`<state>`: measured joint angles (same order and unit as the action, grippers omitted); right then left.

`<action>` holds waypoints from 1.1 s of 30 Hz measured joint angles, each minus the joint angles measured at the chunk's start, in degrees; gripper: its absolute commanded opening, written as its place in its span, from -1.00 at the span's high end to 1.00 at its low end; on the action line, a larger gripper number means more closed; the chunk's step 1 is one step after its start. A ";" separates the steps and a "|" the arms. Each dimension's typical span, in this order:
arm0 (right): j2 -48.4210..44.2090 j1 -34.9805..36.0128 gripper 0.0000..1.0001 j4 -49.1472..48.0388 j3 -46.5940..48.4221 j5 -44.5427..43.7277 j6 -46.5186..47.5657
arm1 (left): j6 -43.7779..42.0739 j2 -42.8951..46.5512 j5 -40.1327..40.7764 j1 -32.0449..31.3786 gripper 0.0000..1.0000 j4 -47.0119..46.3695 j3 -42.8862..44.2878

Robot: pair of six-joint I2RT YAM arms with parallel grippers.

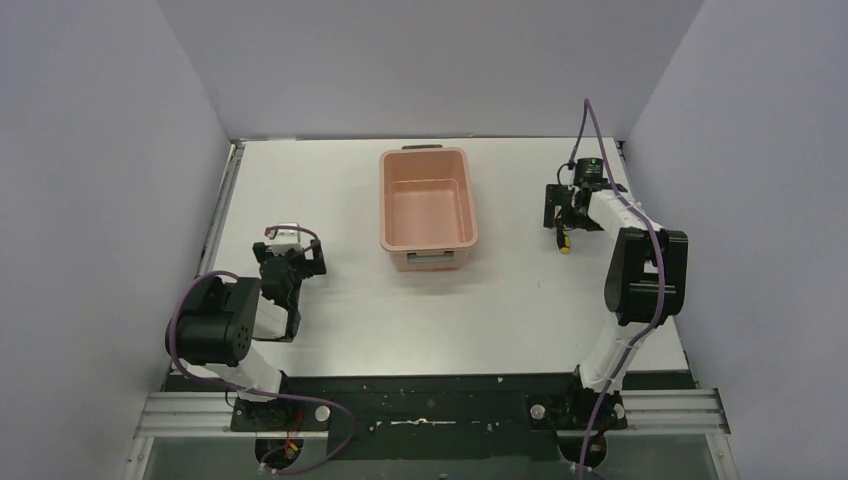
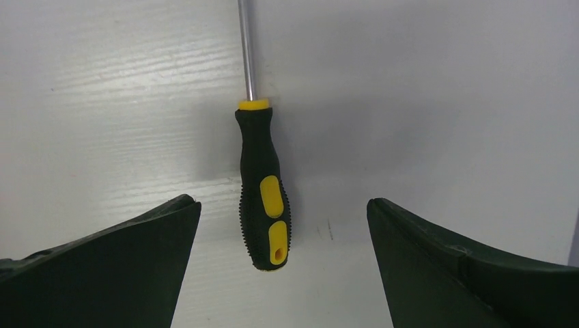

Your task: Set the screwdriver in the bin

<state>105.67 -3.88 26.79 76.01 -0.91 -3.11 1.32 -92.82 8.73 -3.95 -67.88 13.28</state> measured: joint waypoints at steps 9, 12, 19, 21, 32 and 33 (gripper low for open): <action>4.04 0.07 -0.18 0.79 -0.35 2.71 1.16 | 0.00 0.00 0.00 0.00 -0.95 0.00 0.00; 5.57 0.04 0.55 0.35 -1.16 3.34 1.25 | 0.00 0.00 0.00 0.00 -0.95 0.00 0.00; 5.60 -0.28 1.00 -0.22 -1.20 4.92 0.52 | 0.00 0.00 0.00 0.00 -0.95 0.00 0.00; 5.53 -0.31 1.00 0.46 -0.96 5.07 0.52 | 0.00 0.00 0.00 0.00 -0.95 0.00 0.00; 2.05 -0.33 1.00 12.92 10.86 4.04 -2.10 | 0.00 0.00 0.00 0.00 -0.95 0.00 0.00; 1.46 -0.33 1.00 13.79 11.61 3.82 -2.47 | 0.00 0.00 0.00 0.00 -0.95 0.00 0.00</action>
<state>107.13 -4.21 40.58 87.61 2.92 -5.58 1.32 -92.82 8.73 -3.95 -67.88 13.28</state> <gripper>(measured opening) 0.323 0.973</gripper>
